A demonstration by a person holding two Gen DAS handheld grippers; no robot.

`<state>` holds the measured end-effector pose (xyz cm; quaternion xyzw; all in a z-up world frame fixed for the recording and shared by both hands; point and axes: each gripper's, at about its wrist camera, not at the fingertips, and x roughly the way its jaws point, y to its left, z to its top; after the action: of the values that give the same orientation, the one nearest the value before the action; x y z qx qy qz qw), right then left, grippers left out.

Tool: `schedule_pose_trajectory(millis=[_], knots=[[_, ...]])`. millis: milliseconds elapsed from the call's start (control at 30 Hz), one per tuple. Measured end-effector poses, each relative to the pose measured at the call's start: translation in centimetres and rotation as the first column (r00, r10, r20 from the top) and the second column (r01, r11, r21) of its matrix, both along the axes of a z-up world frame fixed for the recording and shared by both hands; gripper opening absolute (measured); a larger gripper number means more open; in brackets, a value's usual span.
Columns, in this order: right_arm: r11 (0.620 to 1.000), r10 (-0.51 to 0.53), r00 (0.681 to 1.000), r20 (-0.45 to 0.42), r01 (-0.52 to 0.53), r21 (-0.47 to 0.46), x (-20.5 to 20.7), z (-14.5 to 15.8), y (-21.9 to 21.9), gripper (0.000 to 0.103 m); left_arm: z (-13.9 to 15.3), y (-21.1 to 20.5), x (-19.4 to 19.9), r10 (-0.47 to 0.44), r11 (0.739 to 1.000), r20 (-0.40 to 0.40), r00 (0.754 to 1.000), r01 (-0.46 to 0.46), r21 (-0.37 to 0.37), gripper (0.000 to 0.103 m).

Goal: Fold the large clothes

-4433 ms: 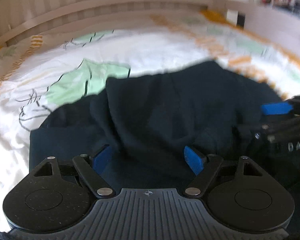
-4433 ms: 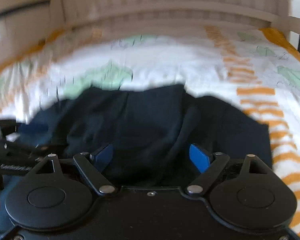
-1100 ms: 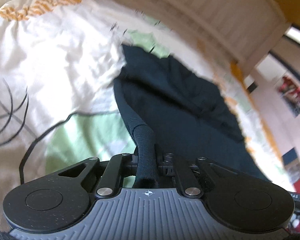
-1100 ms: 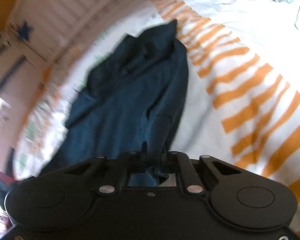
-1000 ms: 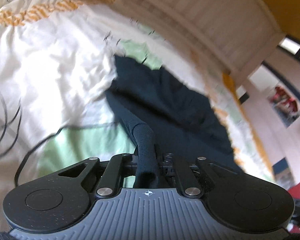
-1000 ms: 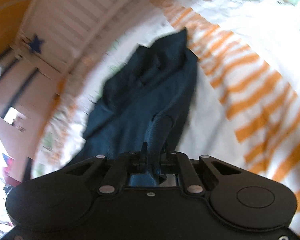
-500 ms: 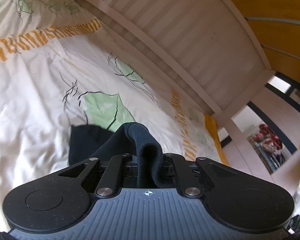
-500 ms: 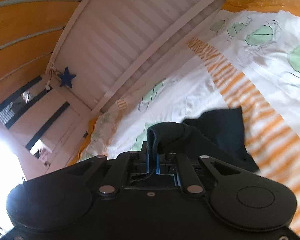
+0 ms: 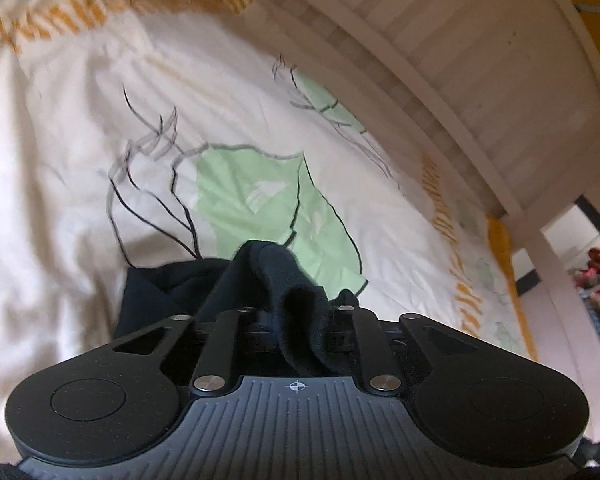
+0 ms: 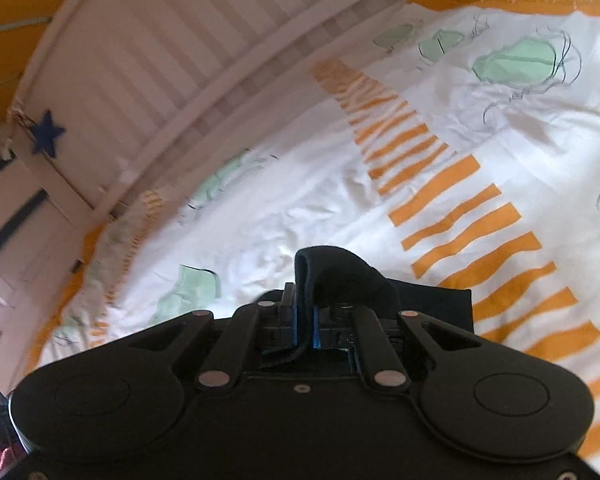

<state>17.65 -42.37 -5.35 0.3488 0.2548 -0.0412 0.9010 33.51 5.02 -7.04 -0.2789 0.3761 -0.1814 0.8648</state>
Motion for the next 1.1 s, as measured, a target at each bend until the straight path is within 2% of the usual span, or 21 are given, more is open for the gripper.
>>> schedule_pose_trajectory(millis=[67,100,133,167,200,233,267,367,433,567,667,767,867,967,1033,1100], knots=[[1.0,-0.006,1.0,-0.026,0.006,0.006,1.0,-1.1,-0.4,0.021,-1.0,0.2,0.8,-0.015,0.999,-0.038,0.999,0.013,-0.044,0.034],[1.0,-0.006,1.0,-0.03,0.007,0.005,1.4,-1.5,-0.6,0.024,-1.3,0.4,1.1,-0.025,0.998,-0.047,0.999,0.022,-0.063,0.051],[1.0,0.0,1.0,-0.027,0.001,0.005,1.5,-1.8,-0.7,0.034,-1.4,0.5,1.3,-0.031,0.997,-0.045,0.999,0.028,-0.075,0.082],[1.0,0.001,1.0,-0.024,-0.001,0.002,1.6,-1.9,-0.8,0.044,-1.1,0.6,1.2,-0.02,0.997,-0.022,1.0,0.018,-0.071,0.093],[1.0,-0.009,1.0,-0.017,0.009,-0.009,1.5,-1.8,-0.9,0.065,-0.5,0.8,0.8,-0.001,0.998,0.02,1.0,0.002,-0.056,0.102],[0.999,-0.023,1.0,0.002,0.023,-0.027,1.1,-1.5,-0.9,0.082,0.2,1.0,0.4,0.014,0.999,0.06,0.998,-0.012,-0.039,0.102],[0.999,-0.031,0.999,0.024,0.032,-0.043,0.8,-1.2,-1.0,0.09,0.8,1.2,-0.1,0.023,1.0,0.088,0.996,-0.021,-0.023,0.102],[0.994,-0.032,0.998,0.045,0.036,-0.099,-0.1,0.0,-0.8,0.09,3.0,1.0,-1.5,0.002,0.999,0.144,0.99,-0.01,0.051,0.102],[0.987,-0.004,0.999,0.049,0.011,-0.157,-0.8,1.0,0.3,0.09,4.0,0.0,-2.6,-0.045,0.99,0.164,0.985,0.022,0.138,0.102],[0.949,0.086,0.996,0.013,-0.078,-0.304,-1.5,1.9,4.4,0.09,4.4,-3.7,-5.3,-0.18,0.938,0.173,0.968,0.116,0.325,0.102],[0.903,0.168,0.986,-0.023,-0.163,-0.397,-1.6,1.7,8.0,0.09,3.2,-6.4,-6.7,-0.269,0.886,0.161,0.95,0.179,0.427,0.103],[0.841,0.233,0.969,-0.087,-0.245,-0.482,-0.9,0.9,11.1,0.09,1.3,-8.5,-6.9,-0.329,0.833,0.122,0.936,0.227,0.505,0.102],[0.798,0.246,0.956,-0.157,-0.292,-0.526,0.8,-0.2,12.6,0.09,-0.7,-9.1,-5.3,-0.306,0.809,0.053,0.95,0.23,0.541,0.102],[0.781,0.208,0.954,-0.216,-0.295,-0.551,2.9,-1.1,12.5,0.09,-1.7,-8.6,-3.5,-0.266,0.816,0.039,0.963,0.204,0.541,0.103],[0.792,0.164,0.955,-0.248,-0.277,-0.544,4.3,-1.6,11.5,0.09,-1.7,-8.0,-2.2,-0.245,0.818,0.03,0.969,0.19,0.543,0.103],[0.822,0.125,0.955,-0.268,-0.251,-0.512,5.7,-1.9,10.0,0.093,-1.7,-7.6,-1.1,-0.231,0.819,0.011,0.973,0.189,0.542,0.103]])
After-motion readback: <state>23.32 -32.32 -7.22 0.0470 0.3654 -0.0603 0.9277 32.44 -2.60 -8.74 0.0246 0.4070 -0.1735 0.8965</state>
